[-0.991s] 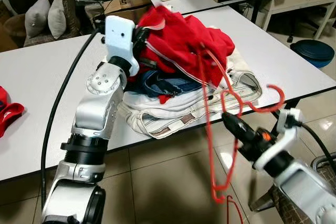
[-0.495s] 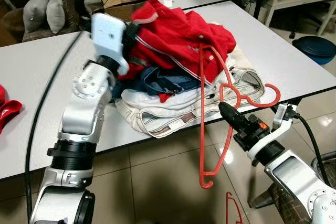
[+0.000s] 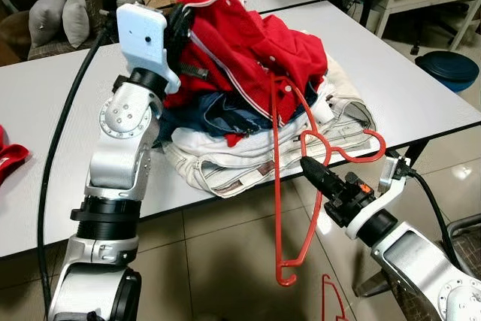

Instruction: Hang hanger

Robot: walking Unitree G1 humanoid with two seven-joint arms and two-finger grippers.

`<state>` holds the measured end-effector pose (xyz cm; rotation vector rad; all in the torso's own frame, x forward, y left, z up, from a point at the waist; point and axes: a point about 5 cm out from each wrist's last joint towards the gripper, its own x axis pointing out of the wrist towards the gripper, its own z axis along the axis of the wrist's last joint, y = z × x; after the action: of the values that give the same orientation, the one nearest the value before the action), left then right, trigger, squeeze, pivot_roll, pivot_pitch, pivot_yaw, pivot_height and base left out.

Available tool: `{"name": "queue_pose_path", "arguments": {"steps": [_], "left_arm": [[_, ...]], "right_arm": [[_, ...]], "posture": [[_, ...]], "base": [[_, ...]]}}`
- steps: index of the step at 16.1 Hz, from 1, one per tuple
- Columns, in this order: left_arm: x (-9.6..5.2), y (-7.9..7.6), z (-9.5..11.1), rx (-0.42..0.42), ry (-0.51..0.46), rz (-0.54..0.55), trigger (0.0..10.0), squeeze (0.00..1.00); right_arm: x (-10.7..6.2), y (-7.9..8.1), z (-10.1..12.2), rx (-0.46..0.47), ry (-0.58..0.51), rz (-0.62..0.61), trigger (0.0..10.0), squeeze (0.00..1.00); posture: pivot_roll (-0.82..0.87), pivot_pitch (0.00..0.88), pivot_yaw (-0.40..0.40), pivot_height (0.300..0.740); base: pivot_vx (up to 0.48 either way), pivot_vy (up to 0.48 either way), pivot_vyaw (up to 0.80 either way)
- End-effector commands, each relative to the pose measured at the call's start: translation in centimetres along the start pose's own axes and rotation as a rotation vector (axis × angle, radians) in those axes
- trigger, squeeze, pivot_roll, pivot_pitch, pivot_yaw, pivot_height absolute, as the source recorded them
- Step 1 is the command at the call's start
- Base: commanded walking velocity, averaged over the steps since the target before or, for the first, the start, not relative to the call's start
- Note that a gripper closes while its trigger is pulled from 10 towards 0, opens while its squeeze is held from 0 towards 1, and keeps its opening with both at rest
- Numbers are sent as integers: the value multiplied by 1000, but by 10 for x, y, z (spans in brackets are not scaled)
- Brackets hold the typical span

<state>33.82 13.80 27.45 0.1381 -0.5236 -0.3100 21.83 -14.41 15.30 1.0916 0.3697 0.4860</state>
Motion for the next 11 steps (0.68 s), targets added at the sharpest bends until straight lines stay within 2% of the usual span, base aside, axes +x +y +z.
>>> {"name": "queue_pose_path", "arguments": {"steps": [1, 2, 5, 6, 7, 8, 9, 11], "left_arm": [[1, -2, 11, -2, -60, -33, 0, 0], [-4, -9, 20, -16, -137, -102, 0, 0], [-7, -15, 29, -40, -209, -168, 0, 0], [-11, -22, 26, -33, -191, -256, 0, 0], [-12, -23, 25, -32, -185, -268, 0, 0], [-23, -23, 9, 15, -106, -316, 0, 0], [-28, -23, 2, 37, -72, -335, 0, 0], [-48, -17, -24, 128, 49, -370, 0, 0]], "right_arm": [[1, 4, -4, 30, 14, 21, 10000, 0], [5, 2, 3, 72, -23, 26, 10000, 0], [8, -2, 9, 126, -61, 9, 10000, 0], [9, -5, 15, 148, -90, -8, 10000, 0], [9, -5, 15, 150, -95, -10, 10000, 0], [8, -9, 30, 146, -156, -35, 10000, 0], [8, -10, 36, 141, -184, -47, 10000, 0], [4, -12, 68, 73, -300, -70, 10000, 0]], "posture": [[19, 72, 125, 740], [24, 75, 125, 740], [31, 76, 123, 740], [33, 76, 122, 740], [33, 76, 122, 740], [31, 70, 123, 740], [31, 69, 124, 740], [35, 61, 124, 740]], "base": [[0, 0, 0], [0, 0, 0], [0, 0, 0], [0, 0, 0], [0, 0, 0], [0, 0, 0], [0, 0, 0], [0, 0, 0]]}}
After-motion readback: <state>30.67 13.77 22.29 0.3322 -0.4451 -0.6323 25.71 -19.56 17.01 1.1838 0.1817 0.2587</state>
